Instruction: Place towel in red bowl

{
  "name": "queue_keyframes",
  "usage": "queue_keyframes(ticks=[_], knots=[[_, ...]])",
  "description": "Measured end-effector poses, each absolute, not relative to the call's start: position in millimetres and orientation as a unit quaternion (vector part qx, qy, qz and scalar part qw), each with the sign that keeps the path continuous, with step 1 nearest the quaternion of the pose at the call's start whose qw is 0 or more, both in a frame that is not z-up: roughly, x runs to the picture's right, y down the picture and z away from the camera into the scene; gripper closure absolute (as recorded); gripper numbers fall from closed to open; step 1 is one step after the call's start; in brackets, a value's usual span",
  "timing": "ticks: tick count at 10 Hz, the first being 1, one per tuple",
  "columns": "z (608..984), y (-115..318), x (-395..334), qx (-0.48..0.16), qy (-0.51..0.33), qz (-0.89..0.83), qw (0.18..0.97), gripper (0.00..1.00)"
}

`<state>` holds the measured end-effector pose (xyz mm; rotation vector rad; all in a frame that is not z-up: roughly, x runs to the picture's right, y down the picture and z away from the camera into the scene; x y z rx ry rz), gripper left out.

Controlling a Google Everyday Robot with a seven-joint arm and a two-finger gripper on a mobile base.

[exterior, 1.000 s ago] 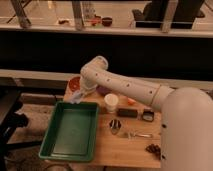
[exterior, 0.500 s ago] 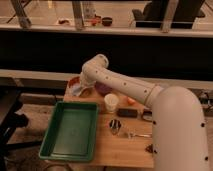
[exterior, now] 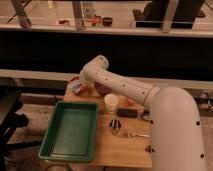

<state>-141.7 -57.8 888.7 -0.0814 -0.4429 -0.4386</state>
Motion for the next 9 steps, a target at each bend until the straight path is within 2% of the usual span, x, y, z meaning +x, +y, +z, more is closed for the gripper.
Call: queue_keyframes(ticks=[9], knots=[[916,-78,-157,-0.014,-0.216,-0.199,0.956,1.00]])
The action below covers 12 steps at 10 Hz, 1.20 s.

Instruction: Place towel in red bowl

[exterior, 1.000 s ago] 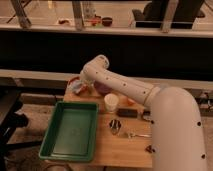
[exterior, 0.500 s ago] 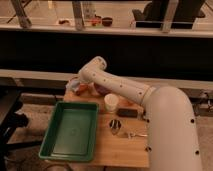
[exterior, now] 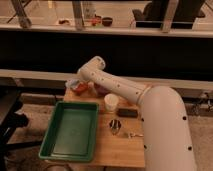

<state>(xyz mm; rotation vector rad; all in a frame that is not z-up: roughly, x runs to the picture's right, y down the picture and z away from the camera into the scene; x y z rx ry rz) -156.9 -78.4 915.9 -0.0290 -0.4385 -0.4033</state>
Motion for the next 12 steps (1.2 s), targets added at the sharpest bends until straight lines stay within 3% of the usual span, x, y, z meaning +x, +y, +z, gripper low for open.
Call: queue_keyframes(ticks=[10,12], knots=[[923,-87,-167,-0.007,-0.213,-0.198,0.957,1.00],[922,-87,-171,-0.005,-0.212,-0.207,0.955,0.92]])
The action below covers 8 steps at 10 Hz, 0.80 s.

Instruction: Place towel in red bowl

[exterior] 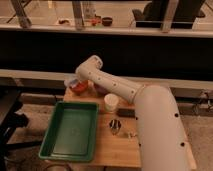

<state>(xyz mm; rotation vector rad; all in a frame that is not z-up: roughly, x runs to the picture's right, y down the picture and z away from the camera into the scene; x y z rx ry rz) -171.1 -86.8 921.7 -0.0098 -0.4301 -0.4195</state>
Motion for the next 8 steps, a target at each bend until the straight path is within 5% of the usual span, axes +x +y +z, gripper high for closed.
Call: queue_keyframes(ticks=[6,8], knots=[[924.6,-84.6,-176.0,-0.010,-0.207,-0.212,0.955,0.32],[926.6,-84.2,-175.3,-0.013,-0.204,-0.209,0.956,0.20]])
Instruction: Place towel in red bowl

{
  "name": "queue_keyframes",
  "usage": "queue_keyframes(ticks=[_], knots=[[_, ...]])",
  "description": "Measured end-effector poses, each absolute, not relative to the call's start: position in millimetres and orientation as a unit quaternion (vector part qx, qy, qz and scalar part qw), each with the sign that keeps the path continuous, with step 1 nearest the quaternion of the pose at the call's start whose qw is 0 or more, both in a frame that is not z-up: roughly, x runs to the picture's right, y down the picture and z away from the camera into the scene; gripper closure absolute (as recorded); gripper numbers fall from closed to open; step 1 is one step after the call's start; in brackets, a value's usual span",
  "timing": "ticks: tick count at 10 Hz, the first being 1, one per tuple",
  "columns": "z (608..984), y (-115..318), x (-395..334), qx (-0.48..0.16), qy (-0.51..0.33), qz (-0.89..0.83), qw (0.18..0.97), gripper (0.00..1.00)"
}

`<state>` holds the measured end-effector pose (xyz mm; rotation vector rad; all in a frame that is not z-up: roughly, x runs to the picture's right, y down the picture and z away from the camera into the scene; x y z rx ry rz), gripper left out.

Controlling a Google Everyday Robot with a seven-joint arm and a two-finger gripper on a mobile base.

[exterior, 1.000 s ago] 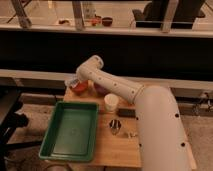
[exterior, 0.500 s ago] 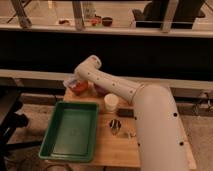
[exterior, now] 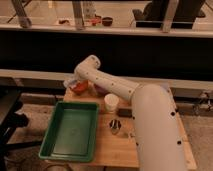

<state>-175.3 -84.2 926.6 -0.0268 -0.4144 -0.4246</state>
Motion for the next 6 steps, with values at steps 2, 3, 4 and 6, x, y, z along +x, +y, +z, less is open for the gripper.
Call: queue_keyframes(ticks=[2,3,4,6], knots=[[927.6,-84.6,-174.8,-0.015,-0.202,-0.207,0.957,0.20],[928.5,-84.2,-174.6,-0.017,-0.201,-0.205,0.958,0.20],[928.4,-85.2,-174.2,-0.017,-0.200,-0.202,0.958,0.20],[923.6,-90.2,-174.2,-0.009,-0.200,-0.195,0.960,0.20]])
